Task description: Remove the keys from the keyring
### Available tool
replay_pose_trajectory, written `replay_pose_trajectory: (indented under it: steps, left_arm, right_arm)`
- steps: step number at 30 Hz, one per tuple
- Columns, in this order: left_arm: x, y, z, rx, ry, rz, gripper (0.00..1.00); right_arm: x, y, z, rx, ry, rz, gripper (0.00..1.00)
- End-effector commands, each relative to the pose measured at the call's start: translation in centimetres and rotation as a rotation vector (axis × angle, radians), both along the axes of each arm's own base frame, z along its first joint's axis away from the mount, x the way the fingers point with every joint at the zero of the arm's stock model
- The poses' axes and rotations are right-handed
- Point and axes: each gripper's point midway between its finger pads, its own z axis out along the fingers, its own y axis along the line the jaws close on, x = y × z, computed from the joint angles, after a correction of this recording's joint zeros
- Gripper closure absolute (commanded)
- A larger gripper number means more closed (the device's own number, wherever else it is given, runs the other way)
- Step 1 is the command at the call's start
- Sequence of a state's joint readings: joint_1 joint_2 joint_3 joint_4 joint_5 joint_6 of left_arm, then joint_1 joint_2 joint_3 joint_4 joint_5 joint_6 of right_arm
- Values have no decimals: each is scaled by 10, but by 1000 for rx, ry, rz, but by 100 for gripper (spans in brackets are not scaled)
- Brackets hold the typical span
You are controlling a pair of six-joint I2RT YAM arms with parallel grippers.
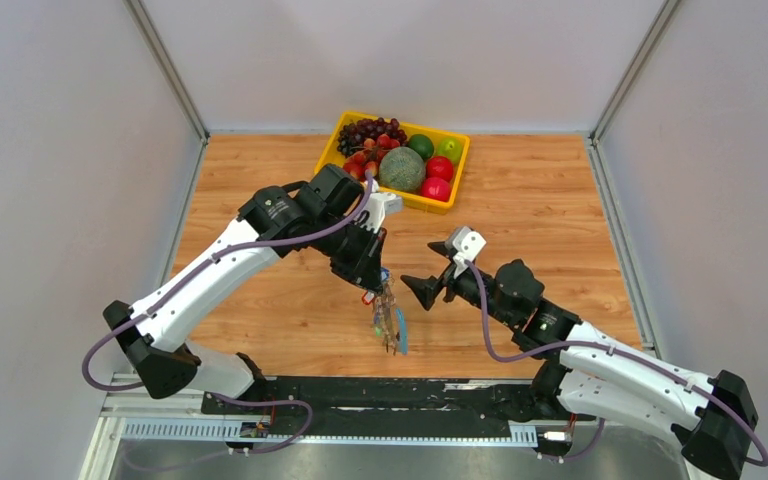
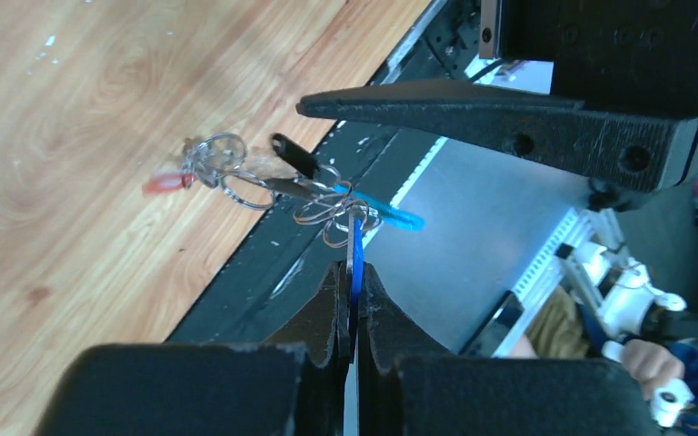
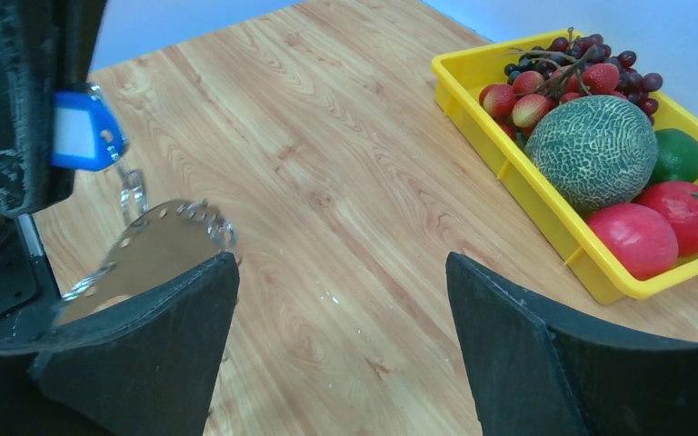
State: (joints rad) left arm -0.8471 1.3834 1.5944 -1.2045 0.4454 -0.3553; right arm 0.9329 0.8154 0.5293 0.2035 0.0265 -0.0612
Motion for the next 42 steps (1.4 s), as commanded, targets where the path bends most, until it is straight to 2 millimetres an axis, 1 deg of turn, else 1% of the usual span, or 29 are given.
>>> replay_pose_trajectory:
  steps: [1,4,6,8,12,14,17,21,22,30,34,38,41,42]
  left_arm:
    - [2,-23,22,-191,79,-13,100]
    - [3,-28,24,-219,90,-27,100]
    - [2,-29,25,-228,93,-35,100]
    - [1,-30,28,-240,97,-43,100]
    - [2,-30,31,-248,87,-36,100]
    - [2,-31,33,-255,84,-34,100]
    - [3,-32,35,-267,83,-32,100]
    - [0,-33,37,-279,91,-38,100]
    - [0,-33,37,-278,91,-38,100]
    - [-3,-32,35,-287,100,-33,100]
    - [-3,-32,34,-286,101,-33,100]
    - [-3,-32,37,-293,98,-33,100]
    - [-3,-32,38,-296,95,-34,100]
    - [-3,-32,38,-297,94,-33,100]
  right_arm:
    - [-10,3,14,67,-51,58,12]
    - [-29,6,21,113,-103,157,14]
    - [-36,6,25,140,-132,190,19]
    - [-36,7,31,151,-148,197,25]
    - [-29,14,37,143,-156,189,26]
    - [-28,15,43,149,-172,189,29]
    - [-31,19,50,162,-193,219,37]
    - [-39,22,55,180,-213,265,55]
    - [-41,22,56,183,-216,273,57]
    - [-52,22,65,209,-239,324,60]
    - [-55,23,68,212,-240,339,60]
    - [-59,25,66,200,-240,368,62]
    - [-62,27,64,187,-237,390,60]
    - [-63,28,63,180,-236,398,58]
